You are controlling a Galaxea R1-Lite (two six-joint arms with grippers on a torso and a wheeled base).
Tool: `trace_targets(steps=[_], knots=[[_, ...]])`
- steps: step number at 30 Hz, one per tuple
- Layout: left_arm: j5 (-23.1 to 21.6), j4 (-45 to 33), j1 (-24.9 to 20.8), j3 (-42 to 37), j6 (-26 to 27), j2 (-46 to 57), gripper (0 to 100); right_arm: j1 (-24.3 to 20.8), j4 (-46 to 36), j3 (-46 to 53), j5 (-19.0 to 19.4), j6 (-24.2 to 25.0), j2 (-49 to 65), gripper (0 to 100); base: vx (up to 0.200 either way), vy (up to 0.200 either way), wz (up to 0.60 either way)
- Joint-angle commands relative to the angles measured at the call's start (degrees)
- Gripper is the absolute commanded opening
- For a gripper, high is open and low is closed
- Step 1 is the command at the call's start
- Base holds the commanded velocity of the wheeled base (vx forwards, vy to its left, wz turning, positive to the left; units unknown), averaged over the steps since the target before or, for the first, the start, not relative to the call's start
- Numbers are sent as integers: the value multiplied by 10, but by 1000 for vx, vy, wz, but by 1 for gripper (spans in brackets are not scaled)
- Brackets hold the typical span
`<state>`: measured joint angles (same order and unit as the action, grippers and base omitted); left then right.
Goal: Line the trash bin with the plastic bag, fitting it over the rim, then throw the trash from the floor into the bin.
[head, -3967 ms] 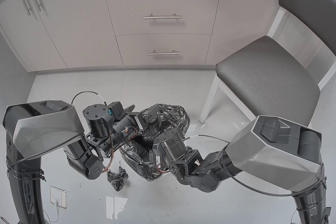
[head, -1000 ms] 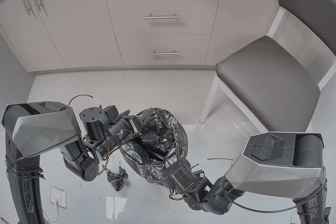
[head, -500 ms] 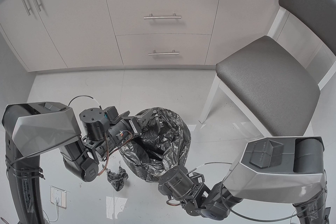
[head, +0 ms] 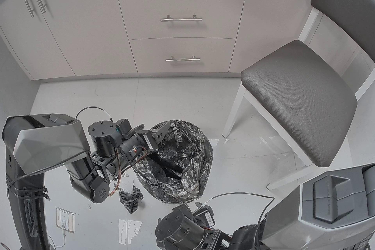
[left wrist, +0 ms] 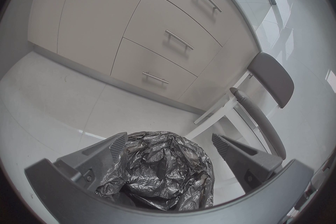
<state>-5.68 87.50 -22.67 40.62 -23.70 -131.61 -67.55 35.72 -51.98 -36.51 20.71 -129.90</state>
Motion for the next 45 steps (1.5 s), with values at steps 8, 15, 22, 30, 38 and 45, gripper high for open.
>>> trace_targets(steps=[8,15,22,30,38,45], knots=[[0,0,25,-1,-2,27,100,17,5,-137,14,-39,-91,100,0,0,0],[-1,0,33,-11,-2,37,100,21,7,-216,36,-74,-150,100,0,0,0],[0,0,35,-19,-1,36,100,21,8,-241,72,-77,-178,100,0,0,0],[-1,0,40,-17,-1,33,100,38,8,-303,75,-99,-214,100,0,0,0],[-2,0,40,-19,-1,29,100,56,28,-338,79,-123,-240,100,0,0,0],[-1,0,40,-18,-1,28,100,54,28,-340,79,-121,-244,100,0,0,0]])
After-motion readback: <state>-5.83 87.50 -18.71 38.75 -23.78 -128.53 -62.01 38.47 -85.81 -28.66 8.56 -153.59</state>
